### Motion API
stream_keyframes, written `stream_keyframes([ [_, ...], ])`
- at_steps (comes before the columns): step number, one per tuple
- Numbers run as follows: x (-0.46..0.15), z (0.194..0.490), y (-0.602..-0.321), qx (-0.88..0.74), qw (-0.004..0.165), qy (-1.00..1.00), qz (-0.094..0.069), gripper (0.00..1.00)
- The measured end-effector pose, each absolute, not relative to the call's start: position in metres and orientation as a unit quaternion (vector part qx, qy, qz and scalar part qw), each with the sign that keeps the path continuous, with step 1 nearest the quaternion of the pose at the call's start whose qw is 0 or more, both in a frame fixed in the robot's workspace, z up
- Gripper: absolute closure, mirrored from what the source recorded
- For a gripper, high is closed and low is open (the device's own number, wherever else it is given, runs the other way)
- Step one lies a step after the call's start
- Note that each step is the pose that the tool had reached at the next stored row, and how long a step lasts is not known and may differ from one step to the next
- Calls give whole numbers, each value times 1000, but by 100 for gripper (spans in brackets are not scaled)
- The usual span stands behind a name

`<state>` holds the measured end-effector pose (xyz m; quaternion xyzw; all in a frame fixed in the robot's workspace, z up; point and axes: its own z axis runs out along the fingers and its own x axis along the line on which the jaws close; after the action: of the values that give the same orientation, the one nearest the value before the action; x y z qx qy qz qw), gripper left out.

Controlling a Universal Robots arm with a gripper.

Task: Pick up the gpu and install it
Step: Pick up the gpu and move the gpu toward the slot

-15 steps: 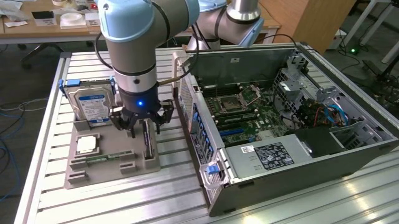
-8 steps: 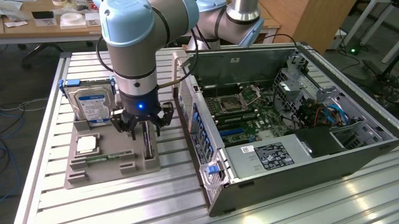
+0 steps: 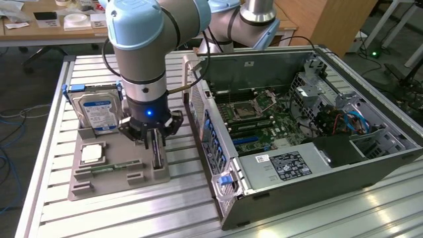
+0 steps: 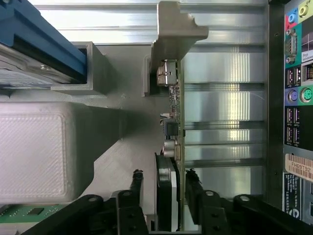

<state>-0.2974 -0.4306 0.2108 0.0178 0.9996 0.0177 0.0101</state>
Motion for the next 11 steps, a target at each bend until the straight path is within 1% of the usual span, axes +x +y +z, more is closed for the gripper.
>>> stream_keyframes([
  [2, -297, 211, -431, 18, 10, 1000, 18, 54],
  [3, -297, 211, -431, 18, 10, 1000, 18, 60],
  [11, -297, 211, -431, 18, 10, 1000, 18, 61],
])
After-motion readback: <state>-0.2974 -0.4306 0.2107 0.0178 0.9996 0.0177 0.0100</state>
